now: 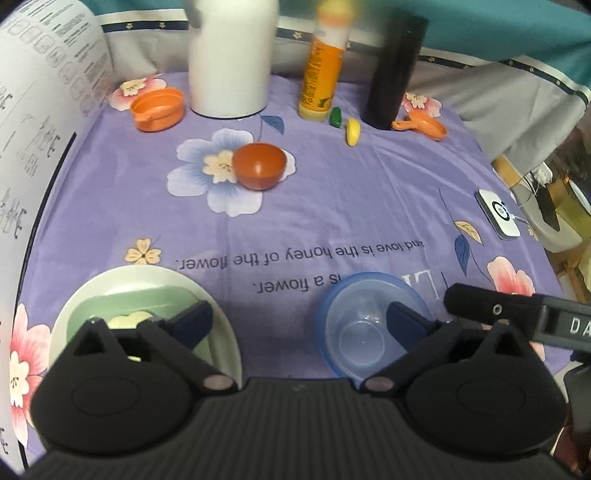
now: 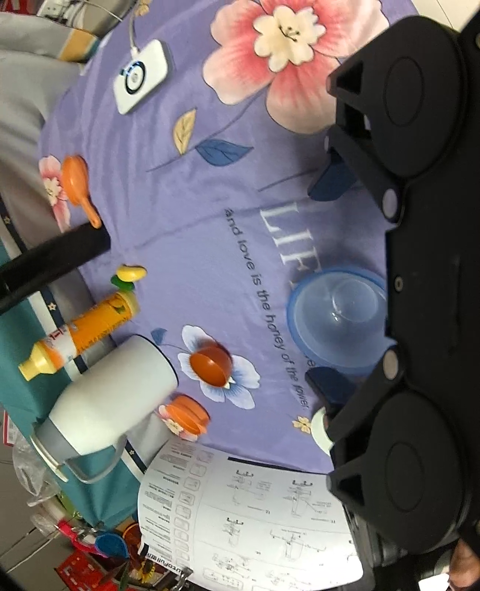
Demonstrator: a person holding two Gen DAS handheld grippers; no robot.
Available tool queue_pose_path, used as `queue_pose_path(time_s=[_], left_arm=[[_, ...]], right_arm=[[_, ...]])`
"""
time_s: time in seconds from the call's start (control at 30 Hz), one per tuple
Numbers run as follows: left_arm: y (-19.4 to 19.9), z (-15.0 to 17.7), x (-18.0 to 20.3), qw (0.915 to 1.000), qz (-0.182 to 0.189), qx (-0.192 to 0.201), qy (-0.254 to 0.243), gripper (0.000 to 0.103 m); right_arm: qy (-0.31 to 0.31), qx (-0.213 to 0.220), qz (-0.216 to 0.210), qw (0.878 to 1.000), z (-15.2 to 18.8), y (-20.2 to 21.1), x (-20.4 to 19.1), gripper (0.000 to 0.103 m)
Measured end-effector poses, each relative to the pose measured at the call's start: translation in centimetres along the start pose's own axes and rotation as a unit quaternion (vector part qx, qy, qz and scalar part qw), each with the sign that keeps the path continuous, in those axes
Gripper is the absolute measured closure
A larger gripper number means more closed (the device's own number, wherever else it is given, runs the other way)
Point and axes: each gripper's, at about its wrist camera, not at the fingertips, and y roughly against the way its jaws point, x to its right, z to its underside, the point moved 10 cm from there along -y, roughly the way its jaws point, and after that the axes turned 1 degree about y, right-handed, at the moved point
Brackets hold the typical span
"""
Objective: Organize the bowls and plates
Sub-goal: 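Carry the clear bowl into the blue bowl and open both grippers, then move both grippers to the small orange bowl and grasp its rim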
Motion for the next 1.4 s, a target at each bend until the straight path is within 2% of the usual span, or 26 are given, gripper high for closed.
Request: queue_pose_path(time_s=[0.07, 0.53, 1.0, 1.4], left_arm=[[-0.1, 0.3, -0.1, 1.0, 0.002, -0.005, 0.001, 0.0], [-0.7, 1.1, 0.3, 0.9997, 0.006, -0.018, -0.016, 0.0], [-1.0, 1.3, 0.0, 0.9996, 0.017, -0.022, -0.009, 0.0], [-1.5, 0.0, -2.3, 0.9999, 0.002, -0.012, 0.007, 0.0]], right_arm=[[0.0, -0.001, 0.008, 1.0, 0.0, -0.1, 0.2, 0.0], [-0.004, -0.01, 0.033, 0.999, 0.2, -0.8, 0.5, 0.0], [0.012, -0.017, 0.037, 0.999, 0.0, -1.3, -0.2, 0.0], [0.025, -0.019, 0.031, 0.999, -1.7, -2.6, -1.2, 0.0]])
